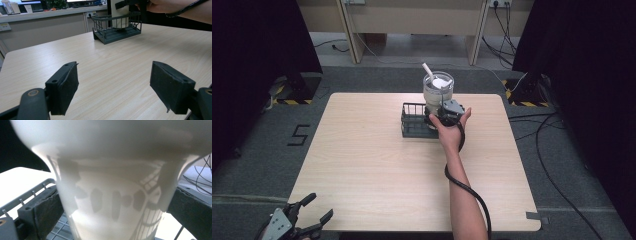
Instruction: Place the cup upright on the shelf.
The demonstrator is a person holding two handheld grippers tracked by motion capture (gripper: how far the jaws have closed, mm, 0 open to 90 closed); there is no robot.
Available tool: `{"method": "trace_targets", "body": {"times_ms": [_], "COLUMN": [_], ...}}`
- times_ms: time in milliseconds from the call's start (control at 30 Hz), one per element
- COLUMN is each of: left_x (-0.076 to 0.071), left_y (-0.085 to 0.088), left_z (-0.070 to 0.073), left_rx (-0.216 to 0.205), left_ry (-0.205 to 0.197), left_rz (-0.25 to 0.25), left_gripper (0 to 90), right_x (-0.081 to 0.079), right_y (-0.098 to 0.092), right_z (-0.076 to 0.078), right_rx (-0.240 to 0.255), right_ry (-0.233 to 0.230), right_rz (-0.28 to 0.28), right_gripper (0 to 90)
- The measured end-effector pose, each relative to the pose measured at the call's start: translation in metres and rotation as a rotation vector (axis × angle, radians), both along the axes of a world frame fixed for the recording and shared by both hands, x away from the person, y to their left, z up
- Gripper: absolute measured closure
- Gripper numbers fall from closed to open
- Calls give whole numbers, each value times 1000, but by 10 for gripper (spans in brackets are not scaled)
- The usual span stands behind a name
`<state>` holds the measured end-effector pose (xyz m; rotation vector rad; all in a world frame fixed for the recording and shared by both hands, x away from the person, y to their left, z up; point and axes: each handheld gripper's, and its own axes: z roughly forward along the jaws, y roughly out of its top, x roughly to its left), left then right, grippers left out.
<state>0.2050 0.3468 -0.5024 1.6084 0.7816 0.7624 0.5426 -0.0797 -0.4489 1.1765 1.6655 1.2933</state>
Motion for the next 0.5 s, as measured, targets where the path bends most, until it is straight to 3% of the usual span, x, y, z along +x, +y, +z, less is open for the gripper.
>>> {"method": "trace_targets", "body": {"times_ms": [500], "left_x": [0], "left_y": [0], "left_z": [0], "left_rx": [3], "left_ry": [-2], "left_rz": [0], "left_gripper": [221], "right_x": [-18], "right_y": [-6], "right_z": [4], "right_rx": [1], "right_ry": [2], "right_rz": [-31], "right_gripper": [47]}}
